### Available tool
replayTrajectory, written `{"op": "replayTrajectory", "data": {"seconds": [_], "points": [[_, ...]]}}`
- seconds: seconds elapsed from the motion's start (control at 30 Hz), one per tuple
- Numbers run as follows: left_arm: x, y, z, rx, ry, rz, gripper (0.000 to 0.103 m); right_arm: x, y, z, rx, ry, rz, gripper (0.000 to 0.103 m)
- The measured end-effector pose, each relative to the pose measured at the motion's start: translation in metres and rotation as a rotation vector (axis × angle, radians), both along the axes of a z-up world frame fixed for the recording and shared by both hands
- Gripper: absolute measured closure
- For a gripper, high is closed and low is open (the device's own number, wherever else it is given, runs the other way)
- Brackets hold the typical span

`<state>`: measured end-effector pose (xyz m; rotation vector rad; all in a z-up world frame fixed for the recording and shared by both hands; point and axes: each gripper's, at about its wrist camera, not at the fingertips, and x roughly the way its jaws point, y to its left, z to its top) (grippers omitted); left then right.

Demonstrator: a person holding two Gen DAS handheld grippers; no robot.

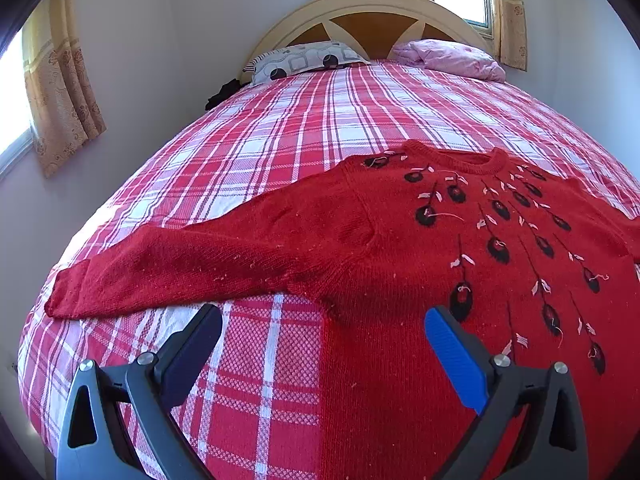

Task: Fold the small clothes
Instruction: 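Grasp the sleeve cuff with the right tool and fold it across the body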

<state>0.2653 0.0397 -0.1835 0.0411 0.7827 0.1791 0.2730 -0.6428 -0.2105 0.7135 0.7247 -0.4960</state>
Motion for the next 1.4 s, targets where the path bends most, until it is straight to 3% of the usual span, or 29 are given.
{"op": "replayTrajectory", "data": {"seconds": [0.2,0.37,0.57,0.7,0.93,1.17,1.3,1.33,1.4], "points": [[-0.005,0.005,0.0,-0.028,0.007,-0.002,0.001,0.004,0.019,0.016,-0.033,-0.012,0.062,0.09],[-0.013,0.007,0.003,-0.048,-0.01,-0.008,0.001,0.015,0.067,0.055,-0.105,-0.068,0.179,0.09],[-0.025,0.011,0.004,-0.077,-0.02,-0.019,0.001,0.042,0.18,0.109,-0.229,-0.139,0.432,0.09],[-0.033,0.017,0.006,-0.095,-0.032,-0.024,0.001,0.058,0.273,0.128,-0.288,-0.173,0.626,0.091],[-0.042,0.034,0.005,-0.123,-0.038,-0.01,0.001,0.073,0.418,0.118,-0.325,-0.192,0.908,0.091],[-0.048,0.049,0.007,-0.134,-0.05,0.007,0.001,0.086,0.521,0.065,-0.34,-0.116,1.112,0.091],[-0.048,0.051,0.007,-0.151,-0.045,-0.001,0.001,0.085,0.547,0.029,-0.353,-0.052,1.177,0.084],[-0.046,0.05,0.007,-0.154,-0.043,-0.005,0.001,0.082,0.548,0.024,-0.355,-0.043,1.183,0.067],[-0.042,0.046,0.008,-0.17,-0.039,-0.022,0.001,0.075,0.543,0.02,-0.305,-0.055,1.211,0.042]]}}
